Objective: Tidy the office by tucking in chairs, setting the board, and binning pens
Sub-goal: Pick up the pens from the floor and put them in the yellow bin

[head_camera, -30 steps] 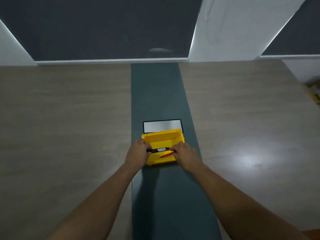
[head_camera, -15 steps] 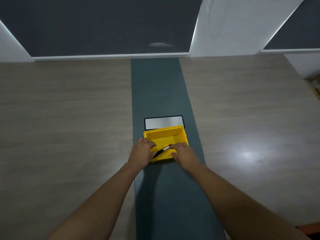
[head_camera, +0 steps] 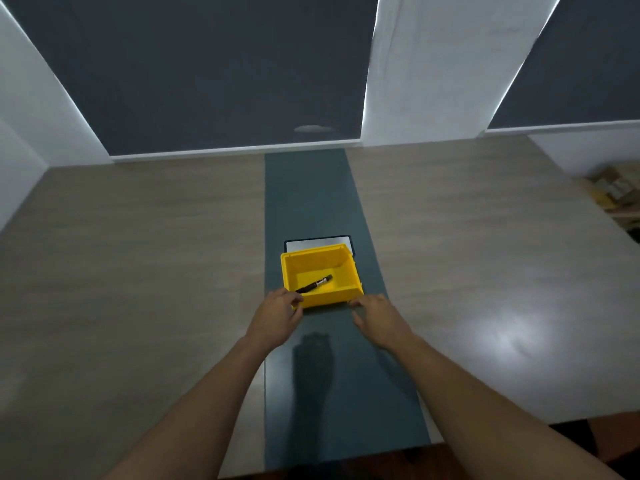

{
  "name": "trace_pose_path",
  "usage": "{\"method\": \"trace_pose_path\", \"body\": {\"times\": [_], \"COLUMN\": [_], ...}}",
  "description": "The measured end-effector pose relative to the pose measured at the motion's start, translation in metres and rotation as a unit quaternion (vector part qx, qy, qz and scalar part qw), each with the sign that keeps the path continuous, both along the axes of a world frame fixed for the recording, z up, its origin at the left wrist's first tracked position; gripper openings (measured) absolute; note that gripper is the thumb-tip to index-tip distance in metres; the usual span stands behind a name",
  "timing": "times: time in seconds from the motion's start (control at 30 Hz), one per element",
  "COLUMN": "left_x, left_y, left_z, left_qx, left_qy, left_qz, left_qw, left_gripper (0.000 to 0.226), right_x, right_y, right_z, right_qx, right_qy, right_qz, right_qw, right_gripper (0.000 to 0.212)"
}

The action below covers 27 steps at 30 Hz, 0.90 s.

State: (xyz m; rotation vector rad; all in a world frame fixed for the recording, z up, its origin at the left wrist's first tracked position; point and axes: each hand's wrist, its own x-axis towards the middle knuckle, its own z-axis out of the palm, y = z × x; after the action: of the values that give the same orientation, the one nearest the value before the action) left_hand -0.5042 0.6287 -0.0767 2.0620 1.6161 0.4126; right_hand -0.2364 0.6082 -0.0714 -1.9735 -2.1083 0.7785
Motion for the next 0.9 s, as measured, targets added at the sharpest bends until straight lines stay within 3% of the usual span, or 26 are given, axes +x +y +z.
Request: {"method": "trace_pose_path", "body": {"times": [0.37,0.63,0.9], "left_x": [0.035,0.038,0.037], "left_y": [-0.161,-0.297,-0.352], "left_z": [0.018,0.001,0.008], "left_qx": [-0.013,-0.068,-0.059], "left_qy": [0.000,-0.005,0.023], "left_qz": [-0.006,-0.025,-0.075], "left_qw": [1.000,0.997,0.995], "left_gripper": [0.028,0.024,0.027], "right_x": [0.050,0.066,0.075], "right_y": [-0.173,-0.329,-0.413], "right_z": [-0.008,-0.053,-0.049], "right_qx": [0.000,-0.090,-0.079], "right_qy": [0.033,0.044,0.066], "right_qz": [-0.026,-0.063,-0.137], "right_qw": [0.999,0.993,0.985], "right_gripper": [0.035,0.034,0.030]}}
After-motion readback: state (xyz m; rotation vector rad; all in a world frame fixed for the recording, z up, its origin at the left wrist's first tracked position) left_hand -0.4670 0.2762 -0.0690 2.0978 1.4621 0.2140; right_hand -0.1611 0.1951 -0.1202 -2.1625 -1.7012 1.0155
